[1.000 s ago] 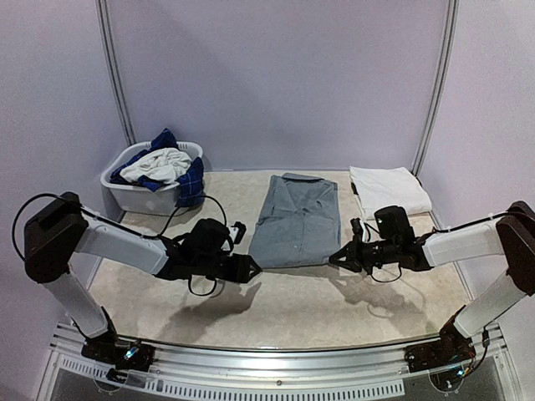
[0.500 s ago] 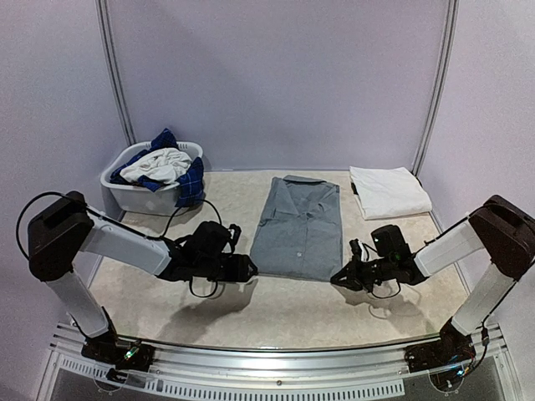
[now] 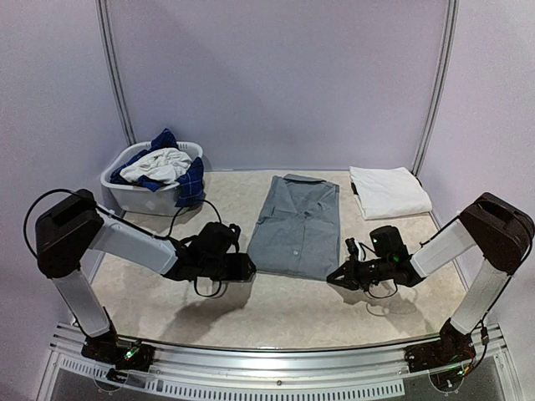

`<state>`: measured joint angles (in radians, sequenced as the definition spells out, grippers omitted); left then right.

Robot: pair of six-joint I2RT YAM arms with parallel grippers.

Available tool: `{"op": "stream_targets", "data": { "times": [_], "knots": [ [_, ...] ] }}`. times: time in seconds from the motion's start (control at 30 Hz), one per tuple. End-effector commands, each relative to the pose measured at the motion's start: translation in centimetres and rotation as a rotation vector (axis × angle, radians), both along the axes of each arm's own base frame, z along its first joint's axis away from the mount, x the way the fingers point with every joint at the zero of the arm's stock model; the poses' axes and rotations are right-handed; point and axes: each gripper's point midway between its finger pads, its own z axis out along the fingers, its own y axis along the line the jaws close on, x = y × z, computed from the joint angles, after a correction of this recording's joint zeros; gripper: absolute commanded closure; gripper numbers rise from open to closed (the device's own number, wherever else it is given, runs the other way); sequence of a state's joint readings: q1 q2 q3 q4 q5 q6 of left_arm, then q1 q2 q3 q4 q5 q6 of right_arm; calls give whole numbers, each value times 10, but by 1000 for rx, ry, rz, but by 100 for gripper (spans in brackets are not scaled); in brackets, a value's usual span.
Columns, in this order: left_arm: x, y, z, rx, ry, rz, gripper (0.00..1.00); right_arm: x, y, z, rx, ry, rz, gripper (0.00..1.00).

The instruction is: Fold and stack the mixed laundry pile

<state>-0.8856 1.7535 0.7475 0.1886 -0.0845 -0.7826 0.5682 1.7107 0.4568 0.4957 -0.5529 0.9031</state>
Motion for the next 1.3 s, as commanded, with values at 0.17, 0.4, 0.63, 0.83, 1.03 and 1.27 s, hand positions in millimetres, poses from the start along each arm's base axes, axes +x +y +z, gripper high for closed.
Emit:
{"op": "stream_targets", "data": {
  "times": [0.17,0.4,0.63,0.83,1.03,1.27],
  "knots": [
    [8,3,-22,39,24,54,56,-23,-26,-35,-135,101,-21,98],
    [9,-4,-19,16,20,41,89,-22,-25,-34,-135,102,-19,98],
    [-1,-13,10,17,-68,-14,100,-20,-22,-12,-137,80,4,98],
    [-21,-15,52,52,-136,-40,100,-29,-14,47,-97,-16,71,98],
    [-49,-23,95,69,-177,-108,100,-52,-11,112,-40,-134,113,99],
    [-69,-38,155,62,-284,-162,100,-58,-25,173,-22,-257,85,99]
  ]
}}
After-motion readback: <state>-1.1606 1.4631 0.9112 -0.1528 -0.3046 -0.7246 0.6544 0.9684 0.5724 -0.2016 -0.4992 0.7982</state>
